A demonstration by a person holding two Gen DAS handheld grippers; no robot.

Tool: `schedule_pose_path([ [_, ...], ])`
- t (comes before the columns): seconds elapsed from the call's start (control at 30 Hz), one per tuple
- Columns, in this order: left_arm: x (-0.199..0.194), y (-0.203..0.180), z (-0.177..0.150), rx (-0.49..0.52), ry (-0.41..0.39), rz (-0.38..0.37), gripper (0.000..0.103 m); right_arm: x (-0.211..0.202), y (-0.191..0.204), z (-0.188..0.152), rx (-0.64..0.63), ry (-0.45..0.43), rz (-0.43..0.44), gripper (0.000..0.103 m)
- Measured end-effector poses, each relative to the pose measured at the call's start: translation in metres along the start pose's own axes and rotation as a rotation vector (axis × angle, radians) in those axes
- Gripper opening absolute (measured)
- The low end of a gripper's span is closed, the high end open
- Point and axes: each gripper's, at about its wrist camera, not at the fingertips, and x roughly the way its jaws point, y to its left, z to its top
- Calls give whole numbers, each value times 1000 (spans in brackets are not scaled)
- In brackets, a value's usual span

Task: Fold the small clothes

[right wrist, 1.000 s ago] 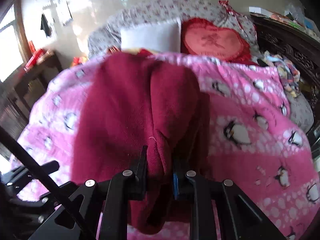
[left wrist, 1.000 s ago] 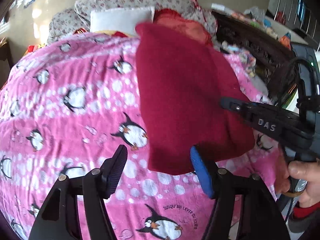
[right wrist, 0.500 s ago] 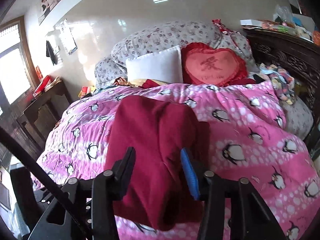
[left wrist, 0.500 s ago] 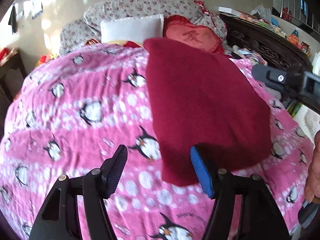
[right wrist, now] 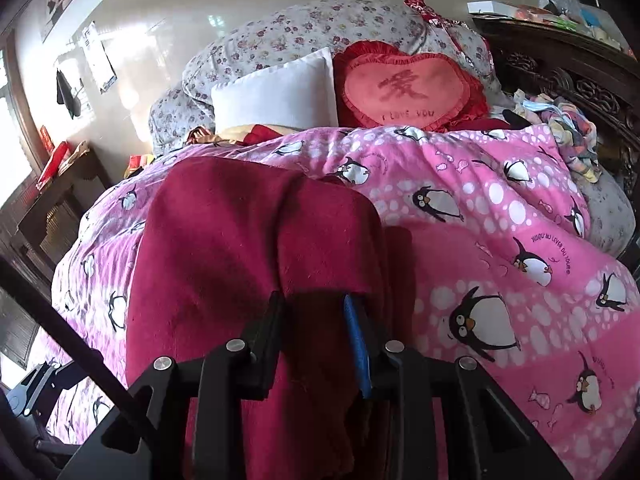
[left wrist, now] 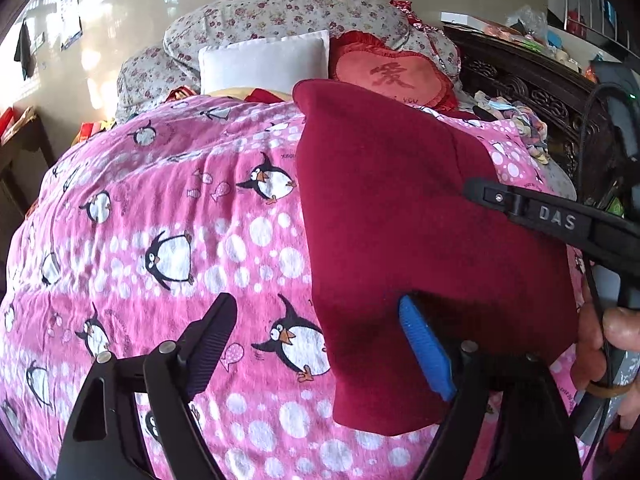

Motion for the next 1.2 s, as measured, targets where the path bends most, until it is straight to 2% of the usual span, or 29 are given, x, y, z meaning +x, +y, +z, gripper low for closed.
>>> schedule_pose_path([
  [0.17,-7,1,-4,-3,1,19,83,-38,9,-11,-12,-13,16,36],
  [0.27,-8,3,-6,-12,10,17,83,-65,17,-33,-49,-37,1,38],
  [0.33,-8,4,-8,-23,13,18,83,-65,17,-46,-56,-8,7,38],
  [0.43,-9,3,-11,-34,35,21,83,-37,11,-62,-57,75,-27,42],
  [0.53,-18,1,-16,-27,28,30,83,-43,6,-63,-23,62,-2,44],
  [0.63,-25,0,-18,-24,32,32,83,-66,3,-63,14,14,23,56],
  [0.7,-30,-1,-20,-26,35,18,83,-78,2,-63,37,-14,39,72],
  [0.73,-32,-1,-21,-27,34,14,83,-81,2,-64,45,-23,50,75],
  [0.8,-35,0,-21,-39,32,-9,83,-86,1,-64,60,-37,61,88],
  [1.0,-29,11,-17,-97,48,-65,87,-83,-4,-59,101,-35,52,95],
  [1.2,-14,27,-9,-174,63,-190,91,-69,-16,-53,116,-16,48,97],
])
